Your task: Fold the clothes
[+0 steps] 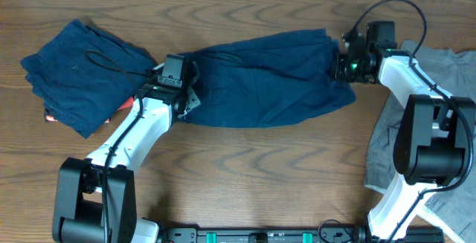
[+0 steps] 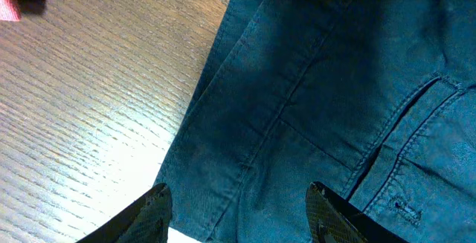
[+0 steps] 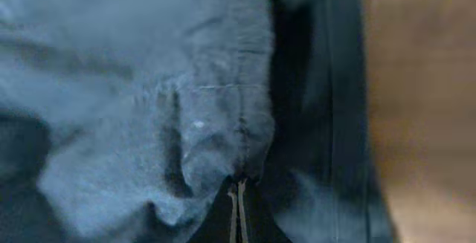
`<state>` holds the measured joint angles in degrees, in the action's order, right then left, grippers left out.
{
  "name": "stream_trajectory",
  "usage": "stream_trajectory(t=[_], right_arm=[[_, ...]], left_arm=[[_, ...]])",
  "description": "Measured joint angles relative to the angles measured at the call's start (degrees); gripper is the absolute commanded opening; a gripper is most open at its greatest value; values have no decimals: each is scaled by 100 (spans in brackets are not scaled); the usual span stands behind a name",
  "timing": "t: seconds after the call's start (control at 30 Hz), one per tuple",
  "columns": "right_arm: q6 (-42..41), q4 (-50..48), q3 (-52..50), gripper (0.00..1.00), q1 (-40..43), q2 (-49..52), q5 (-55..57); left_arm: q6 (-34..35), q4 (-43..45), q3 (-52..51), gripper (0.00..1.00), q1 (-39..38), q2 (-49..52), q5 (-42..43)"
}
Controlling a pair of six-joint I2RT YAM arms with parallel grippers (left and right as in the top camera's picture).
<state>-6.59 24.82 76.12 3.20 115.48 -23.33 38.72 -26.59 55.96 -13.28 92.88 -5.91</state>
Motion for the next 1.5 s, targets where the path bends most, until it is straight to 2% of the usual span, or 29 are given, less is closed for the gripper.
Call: stream_trajectory(t=[0.13, 0.3, 0.37, 0.43, 0.6, 0.67, 0.9, 1.13, 1.27, 1.4, 1.5], right_arm=[[-195, -841, 9, 1, -2, -168, 76], [-566, -1316, 31, 6, -7, -240, 621], [-697, -1311, 31, 21, -4, -240, 898], [-780, -1266, 31, 24, -7, -240, 1088], [-787, -901, 33, 17, -4, -251, 1073], [-737, -743, 31, 8, -7, -323, 787], [-2, -186, 52, 4, -267, -905, -723], [800, 407, 74, 2, -1165, -452, -1419], [1064, 417, 74, 2, -1521, 7, -1456], [1051, 337, 74, 1, -1587, 352, -979], [726, 149, 74, 8, -1537, 544, -352]], left_arm=[[0, 0, 0, 59, 0, 0, 0], [0, 2, 0, 59, 0, 0, 0], [0, 26, 0, 59, 0, 0, -2], [0, 140, 0, 59, 0, 0, -2], [0, 570, 0, 59, 0, 0, 0], [0, 750, 0, 59, 0, 0, 2], [0, 1362, 0, 59, 0, 0, 181], [0, 1840, 0, 59, 0, 2, 323], [-2, 2013, 0, 59, 0, 122, 350], [-2, 2026, 0, 59, 0, 603, 382], [-2, 1985, 0, 59, 0, 1023, 404]])
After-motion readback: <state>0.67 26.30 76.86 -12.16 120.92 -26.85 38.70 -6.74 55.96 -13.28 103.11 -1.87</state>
